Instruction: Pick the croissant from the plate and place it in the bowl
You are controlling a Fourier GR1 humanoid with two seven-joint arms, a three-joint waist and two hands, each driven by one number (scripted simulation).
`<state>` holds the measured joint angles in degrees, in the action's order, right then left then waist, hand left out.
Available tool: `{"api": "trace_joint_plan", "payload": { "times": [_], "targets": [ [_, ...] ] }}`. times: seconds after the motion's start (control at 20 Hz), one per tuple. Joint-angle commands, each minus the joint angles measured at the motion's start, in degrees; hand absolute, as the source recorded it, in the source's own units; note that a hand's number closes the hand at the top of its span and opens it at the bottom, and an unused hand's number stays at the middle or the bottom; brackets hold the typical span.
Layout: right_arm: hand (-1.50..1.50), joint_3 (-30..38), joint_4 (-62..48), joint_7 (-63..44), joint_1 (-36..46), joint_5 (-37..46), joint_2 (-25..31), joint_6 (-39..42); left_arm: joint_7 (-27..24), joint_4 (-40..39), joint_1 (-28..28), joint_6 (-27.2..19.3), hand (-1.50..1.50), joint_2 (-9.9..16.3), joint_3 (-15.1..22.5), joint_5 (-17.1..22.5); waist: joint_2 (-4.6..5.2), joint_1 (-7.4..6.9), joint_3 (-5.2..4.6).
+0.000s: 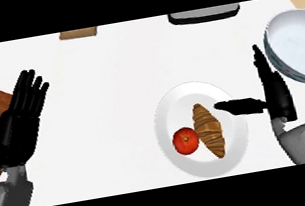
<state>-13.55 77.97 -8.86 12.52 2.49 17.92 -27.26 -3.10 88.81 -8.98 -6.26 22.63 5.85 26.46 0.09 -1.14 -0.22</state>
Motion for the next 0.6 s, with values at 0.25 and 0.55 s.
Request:
{"api": "trace_joint_plan", "payload": {
  "times": [0.25, 0.55],
  "targets": [
    [-1.5, -5.1, -4.0, -18.7, 13.0, 12.0, 11.5, 10.6, 3.2, 0.5, -2.0, 0.0, 0.0, -0.3, -2.8, 2.3, -0.07, 0.57, 0.07],
    [-1.5, -14.0, -8.4, -31.3, 16.7, 5.4, 14.3, 37.8, 2.7, 2.3, -0.4, 0.9, 0.0, 0.2, -1.4, 1.3, 0.27, -2.05, -0.09]
  ]
}}
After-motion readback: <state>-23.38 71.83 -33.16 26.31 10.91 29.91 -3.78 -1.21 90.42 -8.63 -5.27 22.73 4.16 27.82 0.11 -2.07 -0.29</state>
